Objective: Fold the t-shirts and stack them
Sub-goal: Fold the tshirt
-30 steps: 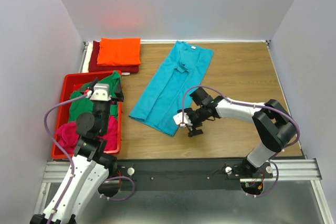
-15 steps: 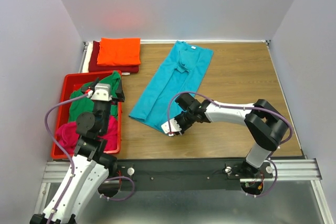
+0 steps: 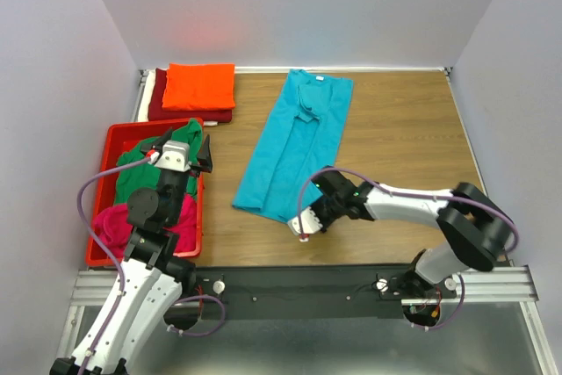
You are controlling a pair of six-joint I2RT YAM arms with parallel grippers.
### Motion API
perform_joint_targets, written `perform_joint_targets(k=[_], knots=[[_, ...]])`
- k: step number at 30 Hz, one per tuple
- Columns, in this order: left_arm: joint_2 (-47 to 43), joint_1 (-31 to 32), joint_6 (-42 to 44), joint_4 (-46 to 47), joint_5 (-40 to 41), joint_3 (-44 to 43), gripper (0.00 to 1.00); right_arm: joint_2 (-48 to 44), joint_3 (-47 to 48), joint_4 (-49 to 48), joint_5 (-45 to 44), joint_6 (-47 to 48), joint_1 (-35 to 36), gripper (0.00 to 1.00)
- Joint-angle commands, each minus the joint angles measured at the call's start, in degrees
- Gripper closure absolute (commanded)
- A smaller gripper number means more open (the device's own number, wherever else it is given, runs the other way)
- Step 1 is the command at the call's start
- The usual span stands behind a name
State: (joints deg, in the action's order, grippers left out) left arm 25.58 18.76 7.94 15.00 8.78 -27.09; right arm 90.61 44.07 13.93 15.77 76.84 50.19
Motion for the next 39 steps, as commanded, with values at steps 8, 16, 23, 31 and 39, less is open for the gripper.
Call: perform_joint_targets(k=[8, 16, 23, 31, 39], knots=[[3.85, 0.13, -0.65, 4.85, -20.08, 0.20, 0.11, -20.28, -9.01, 25.61, -9.97, 9.03, -21.08, 0.78], [10.09, 6.61, 1.62, 6.97, -30.30, -0.07, 0.12, -27.76, -3.83, 29.22, -0.59, -1.32, -30.76, 0.38], [18.53, 26.21, 13.14, 2.93, -27.77, 1.43, 0.14, -27.15, -5.66, 30.36, 13.92, -10.74, -30.86, 0.34], [29.16, 43.27, 21.49, -1.73, -20.12, 0.38, 0.15, -21.80, -8.65, 28.35, 17.38, -8.99, -30.60, 0.26], [41.82, 47.06, 25.54, -5.16, -17.65, -2.08, 0.20, -18.98, -13.57, 20.53, 11.22, -8.02, -30.59, 0.27]])
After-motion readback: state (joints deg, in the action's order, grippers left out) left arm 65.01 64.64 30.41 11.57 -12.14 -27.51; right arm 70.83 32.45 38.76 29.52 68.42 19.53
